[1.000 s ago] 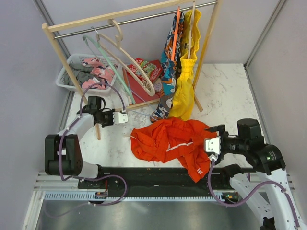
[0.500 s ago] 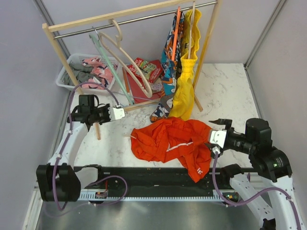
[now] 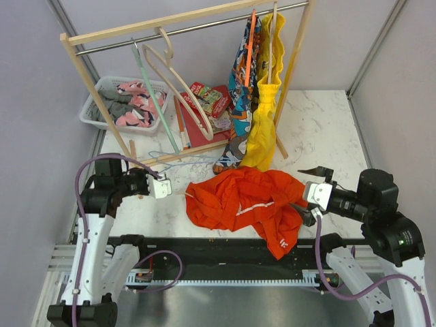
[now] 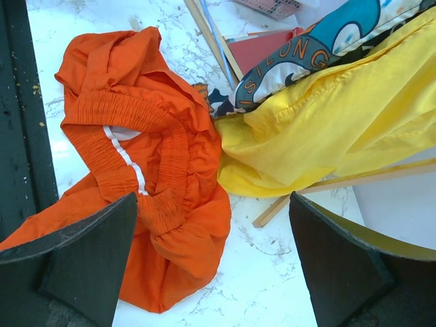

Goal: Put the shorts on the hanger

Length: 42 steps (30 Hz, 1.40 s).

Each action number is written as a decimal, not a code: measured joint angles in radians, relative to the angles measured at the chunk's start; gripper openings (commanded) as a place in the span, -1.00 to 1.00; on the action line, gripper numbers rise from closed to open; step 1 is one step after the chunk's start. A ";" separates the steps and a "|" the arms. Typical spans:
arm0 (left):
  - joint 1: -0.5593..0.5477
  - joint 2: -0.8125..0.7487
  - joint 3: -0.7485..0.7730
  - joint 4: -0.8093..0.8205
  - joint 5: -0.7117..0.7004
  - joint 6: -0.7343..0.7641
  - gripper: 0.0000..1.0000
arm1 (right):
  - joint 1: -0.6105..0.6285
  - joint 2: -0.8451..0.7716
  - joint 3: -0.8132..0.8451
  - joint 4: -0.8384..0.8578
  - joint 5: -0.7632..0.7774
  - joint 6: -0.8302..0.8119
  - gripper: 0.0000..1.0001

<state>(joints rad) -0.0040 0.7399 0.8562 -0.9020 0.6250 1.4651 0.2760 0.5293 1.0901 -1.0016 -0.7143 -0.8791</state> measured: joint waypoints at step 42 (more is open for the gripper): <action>-0.982 0.666 0.787 -0.285 -0.320 -0.907 -0.96 | 0.052 0.376 0.225 -0.114 -0.187 -0.018 0.93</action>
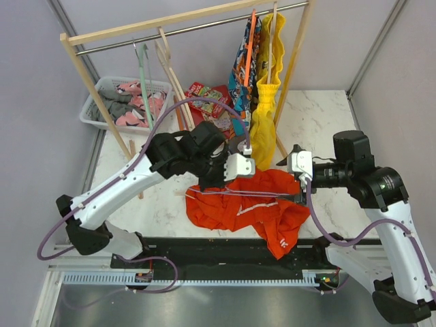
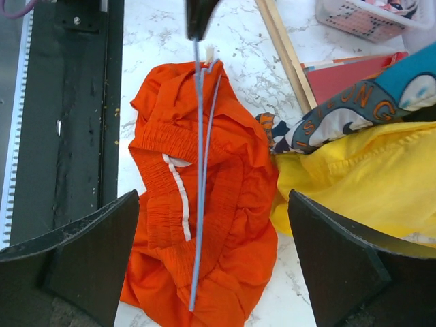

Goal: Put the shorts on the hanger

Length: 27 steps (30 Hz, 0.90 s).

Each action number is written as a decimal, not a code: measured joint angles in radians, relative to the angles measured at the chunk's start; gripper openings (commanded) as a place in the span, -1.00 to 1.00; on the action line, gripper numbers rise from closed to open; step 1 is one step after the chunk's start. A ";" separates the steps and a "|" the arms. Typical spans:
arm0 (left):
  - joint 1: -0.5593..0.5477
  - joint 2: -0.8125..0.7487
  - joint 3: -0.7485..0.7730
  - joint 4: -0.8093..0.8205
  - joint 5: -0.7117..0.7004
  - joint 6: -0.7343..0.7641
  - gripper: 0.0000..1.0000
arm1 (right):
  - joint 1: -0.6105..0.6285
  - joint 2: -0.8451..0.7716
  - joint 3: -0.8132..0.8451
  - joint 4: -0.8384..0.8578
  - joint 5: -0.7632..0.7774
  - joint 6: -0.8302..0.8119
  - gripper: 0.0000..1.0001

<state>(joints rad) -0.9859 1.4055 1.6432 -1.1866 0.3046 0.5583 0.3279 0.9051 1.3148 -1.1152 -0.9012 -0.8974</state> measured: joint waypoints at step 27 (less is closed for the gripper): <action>-0.017 0.348 0.607 -0.174 0.100 -0.128 -0.96 | 0.298 0.072 -0.272 0.436 0.135 0.098 -0.62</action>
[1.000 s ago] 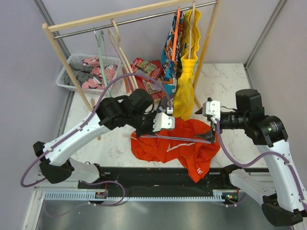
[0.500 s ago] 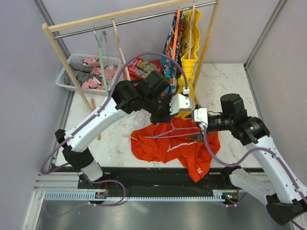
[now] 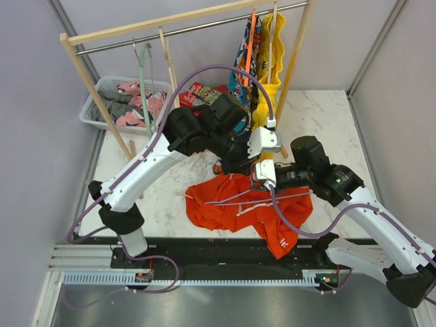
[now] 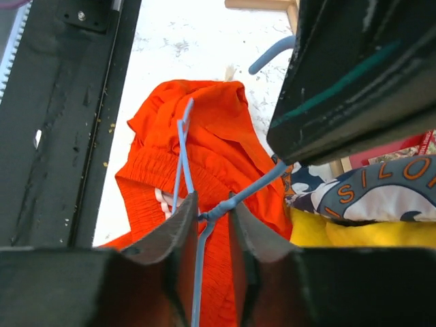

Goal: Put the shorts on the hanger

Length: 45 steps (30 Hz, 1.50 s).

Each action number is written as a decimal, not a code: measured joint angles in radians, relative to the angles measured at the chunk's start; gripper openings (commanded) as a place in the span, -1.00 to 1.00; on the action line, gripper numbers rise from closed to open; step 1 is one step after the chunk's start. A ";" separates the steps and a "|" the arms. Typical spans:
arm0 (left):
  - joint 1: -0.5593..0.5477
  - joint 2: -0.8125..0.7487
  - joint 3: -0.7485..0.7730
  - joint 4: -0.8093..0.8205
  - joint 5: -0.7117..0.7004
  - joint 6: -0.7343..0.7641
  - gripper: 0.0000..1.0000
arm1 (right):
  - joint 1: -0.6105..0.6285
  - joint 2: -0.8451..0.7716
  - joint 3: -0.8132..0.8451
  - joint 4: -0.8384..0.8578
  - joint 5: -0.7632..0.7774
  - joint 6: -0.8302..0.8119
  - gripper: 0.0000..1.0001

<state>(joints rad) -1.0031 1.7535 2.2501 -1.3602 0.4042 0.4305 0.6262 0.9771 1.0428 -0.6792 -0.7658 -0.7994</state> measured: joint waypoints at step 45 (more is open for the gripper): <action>-0.283 -0.459 -1.497 0.983 -0.417 0.391 0.30 | 0.040 -0.233 -0.030 -0.513 0.240 -0.110 -1.00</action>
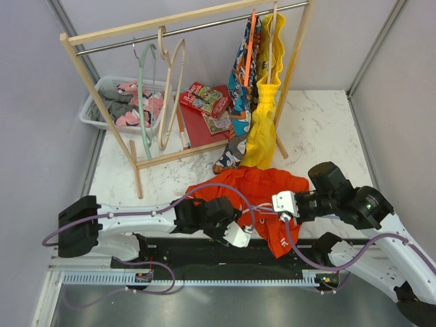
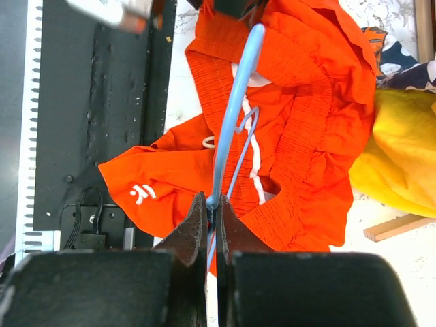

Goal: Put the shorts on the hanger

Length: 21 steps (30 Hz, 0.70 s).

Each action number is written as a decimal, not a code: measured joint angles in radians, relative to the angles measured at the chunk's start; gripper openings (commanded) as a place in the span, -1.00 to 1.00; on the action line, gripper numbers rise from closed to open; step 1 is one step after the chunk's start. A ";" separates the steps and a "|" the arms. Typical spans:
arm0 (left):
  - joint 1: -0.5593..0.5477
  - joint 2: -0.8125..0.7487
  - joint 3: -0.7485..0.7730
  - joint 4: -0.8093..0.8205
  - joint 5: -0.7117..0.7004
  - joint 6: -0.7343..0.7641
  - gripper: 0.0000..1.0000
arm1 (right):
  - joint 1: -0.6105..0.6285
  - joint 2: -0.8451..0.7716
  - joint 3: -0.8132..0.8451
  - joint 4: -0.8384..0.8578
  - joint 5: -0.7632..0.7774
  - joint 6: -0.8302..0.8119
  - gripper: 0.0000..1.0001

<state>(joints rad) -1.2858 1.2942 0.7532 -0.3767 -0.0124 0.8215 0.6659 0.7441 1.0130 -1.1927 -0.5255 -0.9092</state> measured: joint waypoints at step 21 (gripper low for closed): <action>0.119 -0.217 0.058 0.005 -0.016 -0.102 -0.97 | 0.000 0.003 -0.013 0.171 -0.054 0.049 -1.00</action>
<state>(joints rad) -1.1667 1.0771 0.8112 -0.3721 -0.0284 0.7193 0.6659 0.7471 1.0004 -1.0214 -0.5793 -0.8600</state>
